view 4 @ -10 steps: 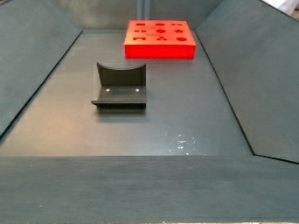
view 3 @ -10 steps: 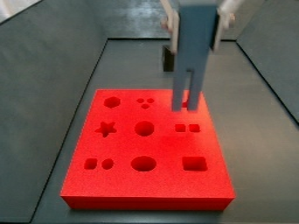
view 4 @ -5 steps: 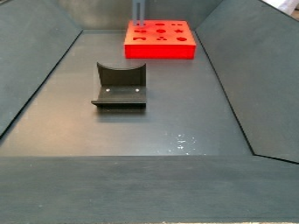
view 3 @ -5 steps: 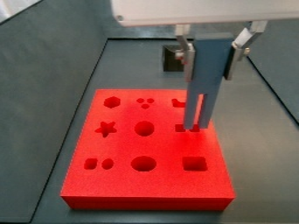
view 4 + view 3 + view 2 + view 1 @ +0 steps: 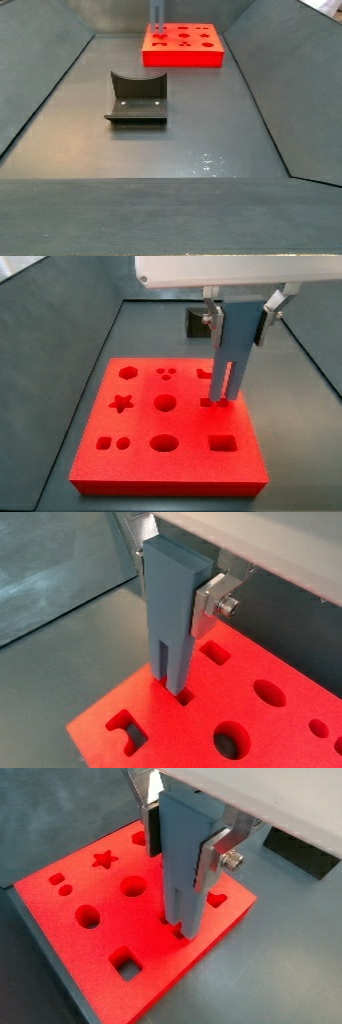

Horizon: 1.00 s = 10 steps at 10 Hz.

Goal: Pick up the double-square object. Move up. Rotate the double-square object. Place the double-square object on the fixture. Regrasp the double-square object. Move to above the board. Insert the double-square object.
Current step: Insert the double-square object.

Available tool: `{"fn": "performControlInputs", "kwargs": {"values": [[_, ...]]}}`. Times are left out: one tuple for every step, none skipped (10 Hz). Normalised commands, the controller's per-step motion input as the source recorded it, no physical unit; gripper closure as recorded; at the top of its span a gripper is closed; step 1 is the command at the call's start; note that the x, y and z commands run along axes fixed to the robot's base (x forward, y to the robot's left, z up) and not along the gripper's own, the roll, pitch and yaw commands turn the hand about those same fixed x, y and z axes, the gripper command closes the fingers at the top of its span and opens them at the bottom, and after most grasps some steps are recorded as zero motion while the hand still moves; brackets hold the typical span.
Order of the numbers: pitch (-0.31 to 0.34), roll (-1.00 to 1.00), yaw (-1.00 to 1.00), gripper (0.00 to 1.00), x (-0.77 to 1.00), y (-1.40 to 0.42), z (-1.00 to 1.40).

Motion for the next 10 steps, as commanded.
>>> {"fn": "performControlInputs", "kwargs": {"values": [[0.0, -0.04, 0.1, 1.0, 0.0, 0.0, -0.13], [0.0, -0.04, 0.1, 1.0, -0.03, 0.0, -0.17], [0.0, -0.04, 0.11, 1.0, -0.05, 0.0, -0.17], [0.0, -0.06, 0.11, 1.0, -0.02, 0.0, -0.18], [0.0, -0.06, 0.1, 1.0, 0.0, 0.0, -0.18], [-0.004, -0.04, 0.08, 1.0, -0.01, -0.02, -0.17], [0.0, -0.02, 0.08, 1.0, -0.04, 0.0, -0.18], [0.0, 0.0, 0.04, 1.0, -0.15, 0.0, -0.17], [0.0, 0.0, 0.0, 1.0, -0.2, 0.0, -0.09], [0.0, -0.01, 0.0, 1.0, -0.19, 0.0, -0.09]]}}
